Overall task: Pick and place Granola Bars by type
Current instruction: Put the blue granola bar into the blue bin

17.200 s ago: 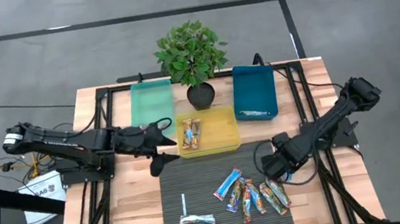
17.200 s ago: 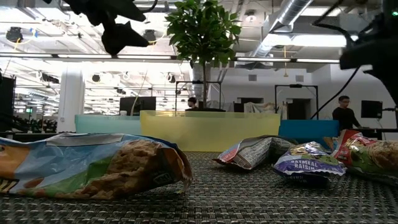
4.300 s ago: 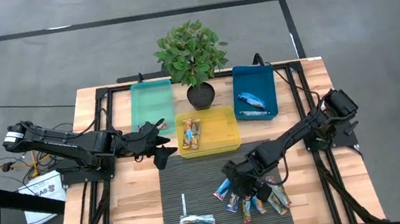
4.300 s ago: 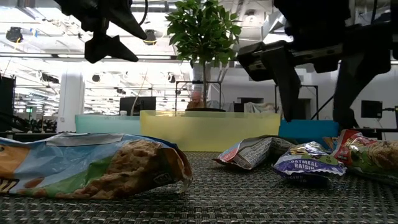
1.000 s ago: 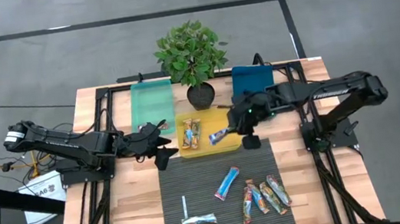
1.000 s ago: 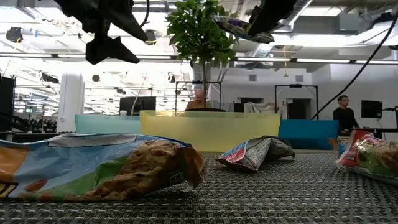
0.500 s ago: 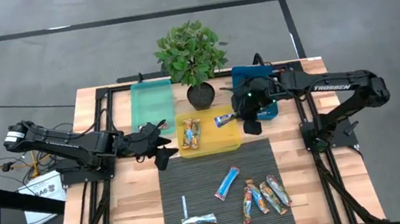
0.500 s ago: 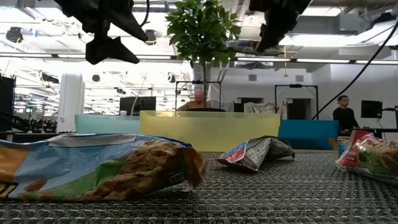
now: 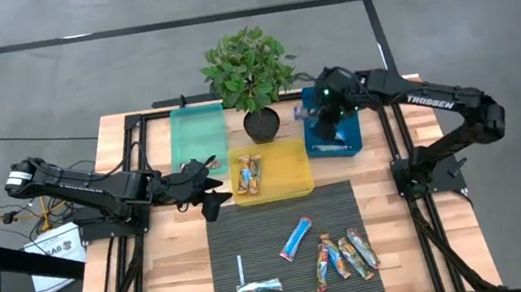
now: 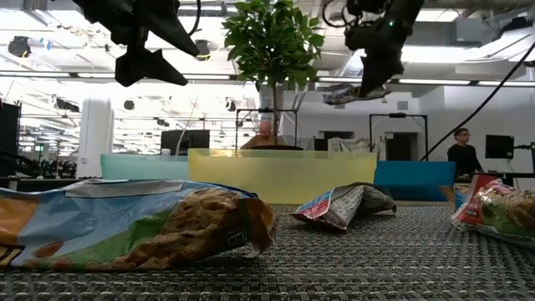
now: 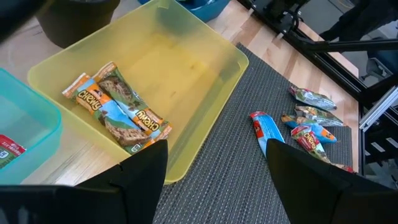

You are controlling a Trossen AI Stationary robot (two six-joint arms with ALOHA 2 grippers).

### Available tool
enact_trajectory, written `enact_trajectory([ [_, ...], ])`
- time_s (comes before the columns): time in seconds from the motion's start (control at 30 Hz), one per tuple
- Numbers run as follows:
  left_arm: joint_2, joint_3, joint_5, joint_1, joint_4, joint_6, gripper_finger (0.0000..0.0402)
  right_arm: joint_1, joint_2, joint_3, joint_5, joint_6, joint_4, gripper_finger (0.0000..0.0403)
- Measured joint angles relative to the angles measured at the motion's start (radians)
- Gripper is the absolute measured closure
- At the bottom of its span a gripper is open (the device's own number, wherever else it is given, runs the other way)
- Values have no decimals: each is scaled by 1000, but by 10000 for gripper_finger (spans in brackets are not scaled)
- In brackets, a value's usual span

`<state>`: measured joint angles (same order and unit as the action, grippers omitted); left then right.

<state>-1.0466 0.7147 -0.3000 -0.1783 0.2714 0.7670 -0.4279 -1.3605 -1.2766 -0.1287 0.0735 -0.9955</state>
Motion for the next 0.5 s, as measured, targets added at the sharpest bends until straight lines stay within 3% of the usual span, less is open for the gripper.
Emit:
enact_trajectory([
  [0.3, 0, 0, 0, 0, 0, 2, 136, -169, 0, 0, -39, 58, 4, 340],
  [0.5, 0, 0, 1, 0, 0, 6, 136, -221, 0, 0, -31, 57, 4, 340],
])
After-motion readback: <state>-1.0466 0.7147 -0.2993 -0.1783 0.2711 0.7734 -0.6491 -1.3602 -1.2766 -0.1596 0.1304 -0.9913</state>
